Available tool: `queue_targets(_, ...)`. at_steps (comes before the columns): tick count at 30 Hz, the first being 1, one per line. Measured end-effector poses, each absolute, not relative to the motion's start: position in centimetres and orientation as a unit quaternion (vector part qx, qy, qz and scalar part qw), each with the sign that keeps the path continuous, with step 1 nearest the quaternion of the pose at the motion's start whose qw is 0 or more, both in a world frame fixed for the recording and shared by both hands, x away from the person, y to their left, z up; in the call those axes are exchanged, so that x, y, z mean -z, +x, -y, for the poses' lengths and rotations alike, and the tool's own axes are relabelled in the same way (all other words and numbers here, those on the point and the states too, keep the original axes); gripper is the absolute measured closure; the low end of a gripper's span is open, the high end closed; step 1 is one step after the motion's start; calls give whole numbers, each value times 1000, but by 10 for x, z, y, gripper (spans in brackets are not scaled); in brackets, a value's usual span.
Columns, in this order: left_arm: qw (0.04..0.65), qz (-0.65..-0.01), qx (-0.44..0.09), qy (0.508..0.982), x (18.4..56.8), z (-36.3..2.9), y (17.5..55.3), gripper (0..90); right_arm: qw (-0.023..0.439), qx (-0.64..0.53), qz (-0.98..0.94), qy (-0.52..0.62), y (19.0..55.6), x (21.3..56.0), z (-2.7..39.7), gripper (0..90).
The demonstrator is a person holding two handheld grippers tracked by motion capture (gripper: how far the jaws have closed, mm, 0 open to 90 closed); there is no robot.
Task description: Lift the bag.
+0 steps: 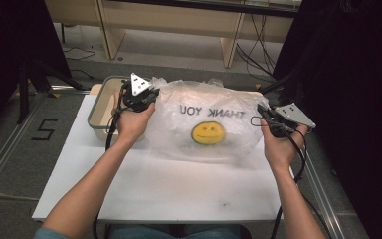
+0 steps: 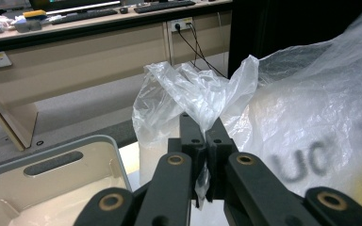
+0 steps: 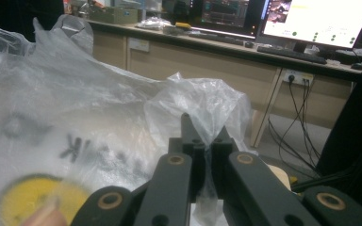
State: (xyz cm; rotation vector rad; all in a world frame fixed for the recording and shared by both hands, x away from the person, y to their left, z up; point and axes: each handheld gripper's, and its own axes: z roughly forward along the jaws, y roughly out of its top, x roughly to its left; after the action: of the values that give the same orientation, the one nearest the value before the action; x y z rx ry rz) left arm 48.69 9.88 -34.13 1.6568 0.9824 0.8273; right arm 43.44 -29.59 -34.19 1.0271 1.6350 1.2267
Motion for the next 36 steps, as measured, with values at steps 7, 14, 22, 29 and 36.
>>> queue_targets(7, 494, -409, -339, 688, 347, -98, 491, 887, 410, -485, -656, 409, 438, 345, 294, 900)
queue_targets(14, 486, -414, -333, 694, 356, -96, 495, 887, 406, -478, -662, 410, 443, 350, 290, 900)
queue_targets(22, 473, -421, -327, 701, 365, -96, 500, 887, 396, -471, -671, 415, 448, 359, 287, 900)
queue_targets(29, 466, -421, -324, 708, 369, -92, 503, 886, 390, -463, -676, 420, 450, 369, 288, 899)
queue_targets(36, 459, -423, -316, 714, 374, -90, 506, 882, 387, -457, -680, 422, 452, 370, 287, 898)
